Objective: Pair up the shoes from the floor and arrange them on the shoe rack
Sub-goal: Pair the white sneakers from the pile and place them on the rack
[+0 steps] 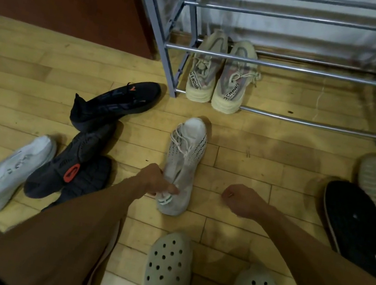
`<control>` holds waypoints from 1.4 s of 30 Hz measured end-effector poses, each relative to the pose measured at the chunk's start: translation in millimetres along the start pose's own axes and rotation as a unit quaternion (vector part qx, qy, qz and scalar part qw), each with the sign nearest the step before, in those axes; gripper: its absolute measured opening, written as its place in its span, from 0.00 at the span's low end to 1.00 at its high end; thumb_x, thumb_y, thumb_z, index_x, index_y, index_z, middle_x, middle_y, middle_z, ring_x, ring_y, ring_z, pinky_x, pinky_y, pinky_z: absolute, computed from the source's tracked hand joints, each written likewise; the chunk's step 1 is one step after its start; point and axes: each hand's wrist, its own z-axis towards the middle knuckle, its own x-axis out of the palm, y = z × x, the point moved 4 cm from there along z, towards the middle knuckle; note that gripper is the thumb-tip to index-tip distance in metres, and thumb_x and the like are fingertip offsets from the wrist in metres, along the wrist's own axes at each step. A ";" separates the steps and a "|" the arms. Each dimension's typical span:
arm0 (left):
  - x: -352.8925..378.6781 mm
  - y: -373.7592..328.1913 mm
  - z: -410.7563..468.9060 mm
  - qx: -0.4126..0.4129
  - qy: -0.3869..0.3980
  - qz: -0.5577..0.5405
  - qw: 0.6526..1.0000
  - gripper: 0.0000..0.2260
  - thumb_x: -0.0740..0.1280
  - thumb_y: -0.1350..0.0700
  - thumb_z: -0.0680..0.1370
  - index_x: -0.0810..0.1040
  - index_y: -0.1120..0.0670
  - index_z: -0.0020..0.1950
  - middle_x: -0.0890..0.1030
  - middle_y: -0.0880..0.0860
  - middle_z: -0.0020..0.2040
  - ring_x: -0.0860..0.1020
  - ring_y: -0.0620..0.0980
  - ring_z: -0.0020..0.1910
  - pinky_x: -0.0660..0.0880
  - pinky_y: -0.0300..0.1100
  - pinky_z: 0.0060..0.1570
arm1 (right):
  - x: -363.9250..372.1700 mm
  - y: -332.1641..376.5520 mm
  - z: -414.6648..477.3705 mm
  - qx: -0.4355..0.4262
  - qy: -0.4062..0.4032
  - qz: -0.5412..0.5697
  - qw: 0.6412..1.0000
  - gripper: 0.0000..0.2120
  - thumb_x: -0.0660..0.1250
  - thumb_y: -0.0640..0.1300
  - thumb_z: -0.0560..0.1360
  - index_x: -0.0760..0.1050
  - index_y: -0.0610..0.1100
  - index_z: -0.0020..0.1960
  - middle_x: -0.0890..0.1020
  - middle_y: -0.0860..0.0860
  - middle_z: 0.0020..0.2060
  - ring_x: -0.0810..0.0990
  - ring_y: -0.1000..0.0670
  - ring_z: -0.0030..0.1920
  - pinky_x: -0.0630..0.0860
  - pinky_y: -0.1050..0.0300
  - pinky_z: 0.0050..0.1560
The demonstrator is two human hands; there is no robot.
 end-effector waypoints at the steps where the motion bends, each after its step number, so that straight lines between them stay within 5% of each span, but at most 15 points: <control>1: 0.9 -2.8 -1.6 -0.005 0.015 -0.013 1.000 0.23 0.81 0.55 0.62 0.79 0.64 0.50 0.83 0.60 0.51 0.81 0.55 0.48 0.80 0.51 0.52 | 0.2 1.7 -2.5 -0.002 0.003 -0.003 1.000 0.15 0.59 0.43 0.80 0.77 0.35 0.60 0.79 0.42 0.59 0.78 0.44 0.56 0.74 0.53 0.51; 6: -7.5 -26.4 -28.7 0.006 0.014 -0.086 0.996 0.15 0.82 0.57 0.60 0.80 0.62 0.36 0.81 0.59 0.37 0.79 0.53 0.38 0.79 0.48 0.47 | -12.1 17.6 -26.6 -0.001 -0.004 0.071 0.997 0.19 0.62 0.48 0.79 0.74 0.37 0.64 0.81 0.42 0.57 0.80 0.45 0.50 0.75 0.57 0.39; 10: -19.8 -71.4 -78.9 0.080 0.018 -0.091 0.992 0.14 0.82 0.58 0.58 0.80 0.62 0.35 0.81 0.58 0.35 0.80 0.53 0.34 0.78 0.44 0.36 | -46.1 51.7 -72.9 -0.032 -0.042 0.158 0.986 0.26 0.58 0.58 0.79 0.66 0.45 0.71 0.77 0.45 0.60 0.80 0.46 0.48 0.80 0.52 0.44; 14: -39.0 -126.6 -149.4 0.170 0.015 -0.140 0.975 0.15 0.81 0.56 0.61 0.82 0.61 0.41 0.84 0.54 0.37 0.82 0.48 0.32 0.75 0.35 0.25 | -105.7 77.6 -140.0 -0.069 -0.134 0.183 0.971 0.18 0.63 0.48 0.77 0.68 0.46 0.65 0.79 0.45 0.54 0.81 0.45 0.43 0.81 0.48 0.46; 19: -67.6 -184.4 -260.8 0.314 0.005 -0.180 0.932 0.13 0.79 0.52 0.65 0.84 0.55 0.45 0.86 0.46 0.35 0.82 0.39 0.29 0.74 0.31 0.24 | -177.8 100.3 -252.8 -0.175 -0.259 0.262 0.913 0.27 0.67 0.37 0.76 0.62 0.45 0.72 0.79 0.45 0.50 0.83 0.42 0.45 0.82 0.47 0.41; 22: -82.4 -207.1 -326.6 0.375 0.022 -0.146 0.915 0.15 0.78 0.51 0.65 0.83 0.51 0.49 0.86 0.46 0.39 0.83 0.43 0.37 0.79 0.38 0.37 | -205.0 102.4 -314.8 -0.221 -0.302 0.302 0.877 0.29 0.70 0.37 0.74 0.62 0.44 0.72 0.81 0.47 0.44 0.82 0.46 0.43 0.82 0.49 0.40; 25: -87.8 -217.8 -379.2 0.398 0.064 -0.119 0.907 0.16 0.77 0.56 0.67 0.81 0.53 0.53 0.86 0.50 0.41 0.83 0.46 0.33 0.79 0.41 0.33 | -212.1 99.1 -363.4 -0.253 -0.326 0.332 0.848 0.29 0.73 0.37 0.72 0.66 0.43 0.70 0.81 0.49 0.40 0.82 0.50 0.40 0.83 0.55 0.35; 31: -58.7 -244.7 -450.3 0.426 0.047 -0.154 0.890 0.15 0.77 0.63 0.67 0.78 0.62 0.51 0.85 0.58 0.45 0.84 0.55 0.39 0.82 0.46 0.31 | -220.5 54.8 -432.9 -0.279 -0.375 0.399 0.789 0.18 0.70 0.46 0.75 0.76 0.42 0.63 0.85 0.47 0.48 0.84 0.47 0.45 0.82 0.46 0.49; 35: -11.1 -267.6 -473.4 0.438 0.078 -0.185 0.876 0.13 0.76 0.64 0.68 0.78 0.61 0.50 0.85 0.58 0.44 0.84 0.53 0.39 0.83 0.49 0.36 | -212.6 -14.0 -463.2 -0.249 -0.403 0.498 0.726 0.11 0.66 0.46 0.78 0.78 0.41 0.57 0.84 0.47 0.44 0.84 0.49 0.38 0.82 0.56 0.37; 42: 110.0 -268.9 -461.9 0.391 0.125 -0.146 0.900 0.13 0.75 0.64 0.69 0.78 0.57 0.50 0.84 0.54 0.45 0.83 0.51 0.41 0.81 0.44 0.31 | -154.7 -146.3 -469.5 -0.068 -0.457 0.466 0.755 0.04 0.65 0.44 0.78 0.77 0.50 0.46 0.83 0.51 0.44 0.83 0.53 0.42 0.76 0.67 0.27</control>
